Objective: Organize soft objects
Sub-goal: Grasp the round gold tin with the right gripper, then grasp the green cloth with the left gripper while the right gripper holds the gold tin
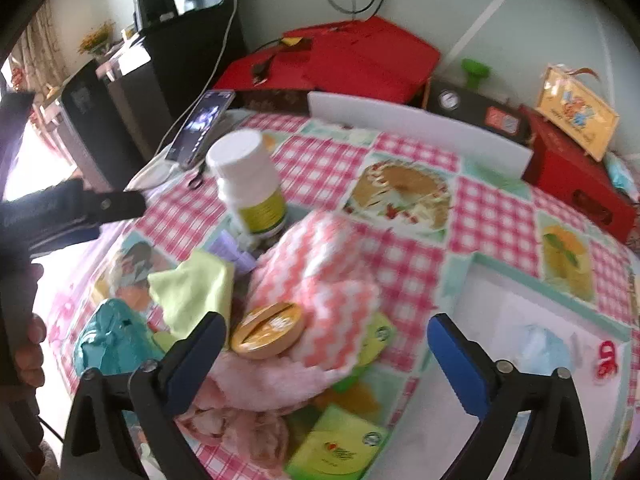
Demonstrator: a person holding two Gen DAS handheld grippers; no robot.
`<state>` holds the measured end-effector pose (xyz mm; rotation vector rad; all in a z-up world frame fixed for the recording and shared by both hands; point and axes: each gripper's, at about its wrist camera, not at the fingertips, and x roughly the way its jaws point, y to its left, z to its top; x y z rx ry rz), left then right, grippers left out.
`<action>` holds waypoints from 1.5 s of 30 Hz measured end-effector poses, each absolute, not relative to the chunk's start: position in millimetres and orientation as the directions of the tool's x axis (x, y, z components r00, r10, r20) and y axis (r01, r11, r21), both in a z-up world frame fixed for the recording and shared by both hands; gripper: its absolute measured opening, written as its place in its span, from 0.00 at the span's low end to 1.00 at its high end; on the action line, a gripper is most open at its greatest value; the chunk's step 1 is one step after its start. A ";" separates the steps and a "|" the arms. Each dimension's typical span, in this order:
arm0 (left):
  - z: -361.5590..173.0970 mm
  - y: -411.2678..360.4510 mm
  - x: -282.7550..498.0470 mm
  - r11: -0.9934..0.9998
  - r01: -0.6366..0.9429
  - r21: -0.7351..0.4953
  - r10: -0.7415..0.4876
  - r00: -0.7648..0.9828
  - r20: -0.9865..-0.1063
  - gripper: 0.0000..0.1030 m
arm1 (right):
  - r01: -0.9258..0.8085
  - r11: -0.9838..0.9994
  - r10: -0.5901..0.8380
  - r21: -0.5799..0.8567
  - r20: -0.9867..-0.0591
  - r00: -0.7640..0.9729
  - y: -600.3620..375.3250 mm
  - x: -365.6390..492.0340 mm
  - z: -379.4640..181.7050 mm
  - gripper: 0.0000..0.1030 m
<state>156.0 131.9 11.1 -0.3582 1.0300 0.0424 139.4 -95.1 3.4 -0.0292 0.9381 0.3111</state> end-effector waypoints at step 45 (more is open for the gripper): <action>-19.5 88.6 180.5 0.968 -0.117 -0.222 -0.163 0.380 -0.911 0.92 | -0.350 0.900 0.403 0.260 -0.802 0.442 -89.7 142.6 -13.7 0.38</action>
